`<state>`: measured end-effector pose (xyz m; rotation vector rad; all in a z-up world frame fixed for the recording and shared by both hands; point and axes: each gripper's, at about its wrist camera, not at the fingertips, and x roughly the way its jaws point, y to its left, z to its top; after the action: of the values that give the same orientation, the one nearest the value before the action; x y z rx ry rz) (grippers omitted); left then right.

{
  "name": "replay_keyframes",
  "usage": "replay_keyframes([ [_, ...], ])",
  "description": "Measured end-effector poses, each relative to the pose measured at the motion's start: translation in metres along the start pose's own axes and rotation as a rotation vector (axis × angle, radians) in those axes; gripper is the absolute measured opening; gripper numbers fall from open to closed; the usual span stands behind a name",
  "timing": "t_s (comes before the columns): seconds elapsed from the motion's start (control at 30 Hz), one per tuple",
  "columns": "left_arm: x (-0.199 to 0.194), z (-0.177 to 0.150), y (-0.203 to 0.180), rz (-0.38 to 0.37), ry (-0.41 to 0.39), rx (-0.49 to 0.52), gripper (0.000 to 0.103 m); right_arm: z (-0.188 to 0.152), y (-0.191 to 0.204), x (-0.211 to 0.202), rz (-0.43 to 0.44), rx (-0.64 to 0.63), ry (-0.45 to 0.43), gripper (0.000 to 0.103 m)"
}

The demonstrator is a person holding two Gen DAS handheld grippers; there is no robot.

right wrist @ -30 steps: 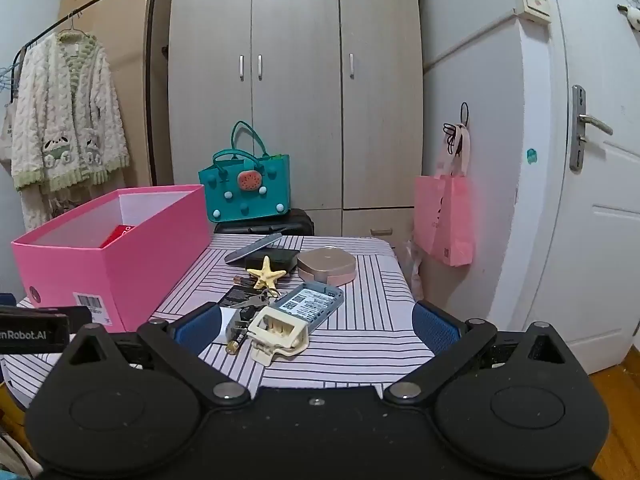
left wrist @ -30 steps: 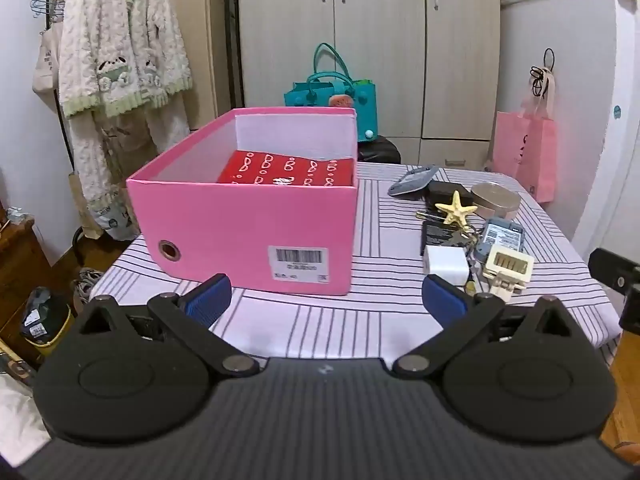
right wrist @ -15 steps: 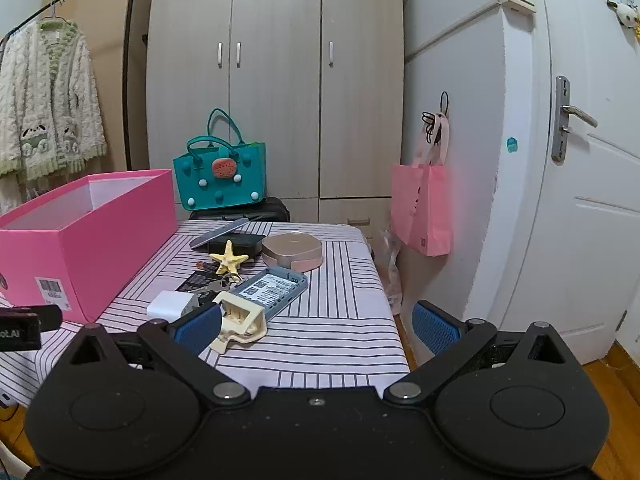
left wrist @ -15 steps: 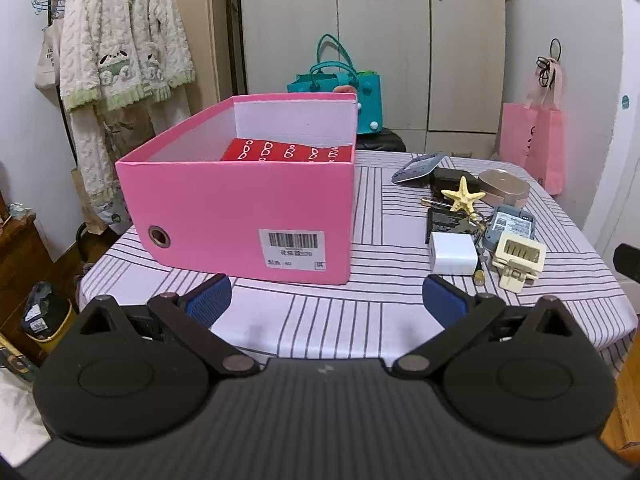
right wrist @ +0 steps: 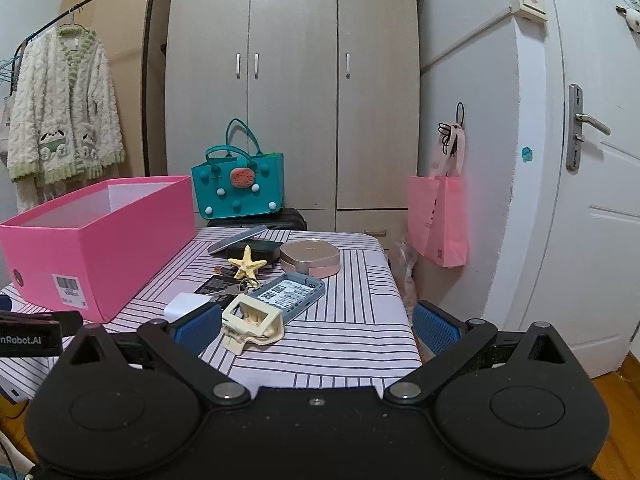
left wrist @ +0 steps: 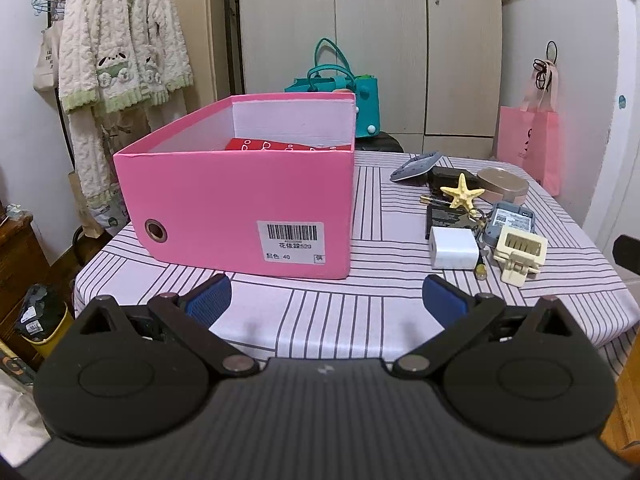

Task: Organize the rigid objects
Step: 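Move the right gripper toward the cream plastic clip on the table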

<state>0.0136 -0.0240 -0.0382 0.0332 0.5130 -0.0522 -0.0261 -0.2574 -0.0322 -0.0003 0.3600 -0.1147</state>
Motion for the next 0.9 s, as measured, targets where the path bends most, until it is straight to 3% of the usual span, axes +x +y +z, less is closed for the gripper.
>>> replay_keyframes([
  [0.9, -0.0078, 0.0047, 0.0002, -0.003, -0.003, 0.013, 0.103, -0.0015, -0.0007, 0.0036, 0.049, 0.008, 0.005, 0.103],
])
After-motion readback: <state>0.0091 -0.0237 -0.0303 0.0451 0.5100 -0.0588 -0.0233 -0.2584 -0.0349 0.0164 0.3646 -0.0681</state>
